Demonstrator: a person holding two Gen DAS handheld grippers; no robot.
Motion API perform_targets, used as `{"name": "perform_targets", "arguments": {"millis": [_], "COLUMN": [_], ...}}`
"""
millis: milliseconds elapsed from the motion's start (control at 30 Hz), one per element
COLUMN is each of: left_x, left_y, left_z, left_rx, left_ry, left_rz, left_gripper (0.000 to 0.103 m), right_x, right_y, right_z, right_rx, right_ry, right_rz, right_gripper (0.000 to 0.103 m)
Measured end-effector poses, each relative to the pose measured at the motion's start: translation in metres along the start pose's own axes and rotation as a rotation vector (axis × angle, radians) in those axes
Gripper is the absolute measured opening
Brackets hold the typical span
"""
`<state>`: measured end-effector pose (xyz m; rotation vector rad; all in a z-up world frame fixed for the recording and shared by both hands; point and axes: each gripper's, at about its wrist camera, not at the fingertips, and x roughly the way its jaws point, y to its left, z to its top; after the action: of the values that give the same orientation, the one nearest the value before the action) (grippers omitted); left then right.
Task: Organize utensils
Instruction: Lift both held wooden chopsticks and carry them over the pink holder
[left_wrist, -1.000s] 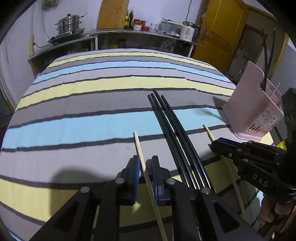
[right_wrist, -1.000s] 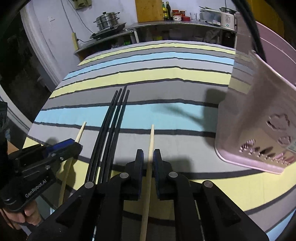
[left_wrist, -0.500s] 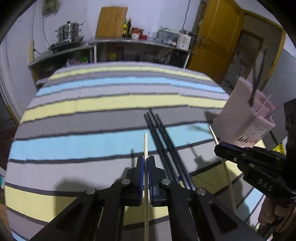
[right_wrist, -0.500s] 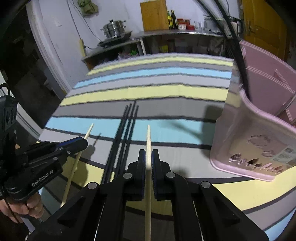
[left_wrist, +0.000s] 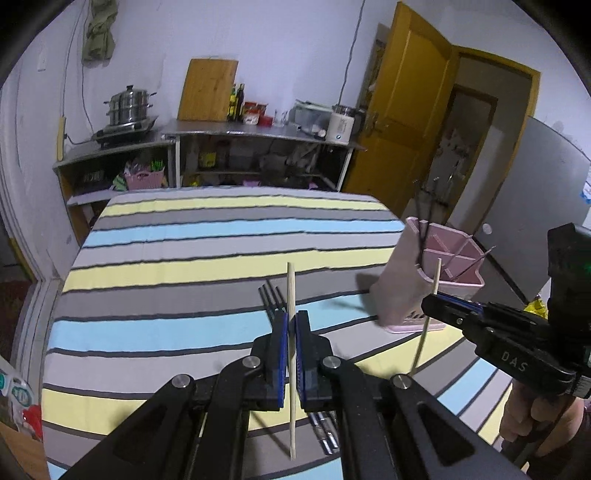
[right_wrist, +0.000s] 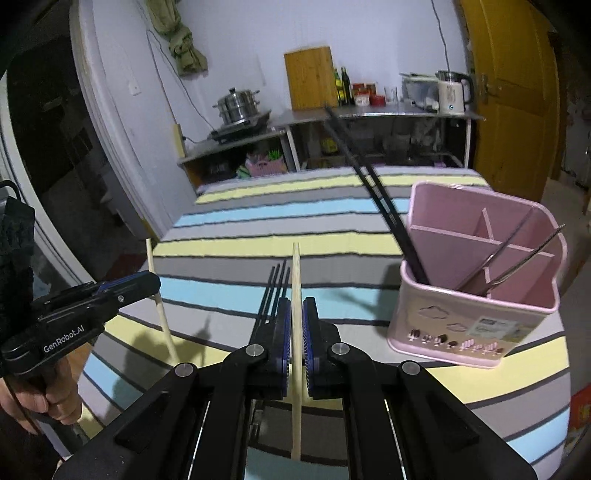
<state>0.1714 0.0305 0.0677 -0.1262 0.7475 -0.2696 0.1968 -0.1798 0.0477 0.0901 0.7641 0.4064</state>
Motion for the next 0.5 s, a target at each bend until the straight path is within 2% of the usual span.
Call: {"name": "perform_targets", "arguments": {"millis": [267,500], "left_x": [-0.026,-0.026], "left_y": [-0.019,-0.04], "left_z": [0.01,0.015], "left_rx": [0.025,0.039], "left_ry": [-0.042,-0.03], "left_rz": [-0.037,-0.082], "left_gripper": [0.004,0.004], "right_x": [-0.032,-0.055], "right_y": [0.0,-0.006], "right_z": [0.004,0.003], "right_rx": [0.002,0.02], "right_ry": [-0.057,-0.093], "right_rz": [-0.005,-0.03], "right_gripper": [0.006,0.006]}}
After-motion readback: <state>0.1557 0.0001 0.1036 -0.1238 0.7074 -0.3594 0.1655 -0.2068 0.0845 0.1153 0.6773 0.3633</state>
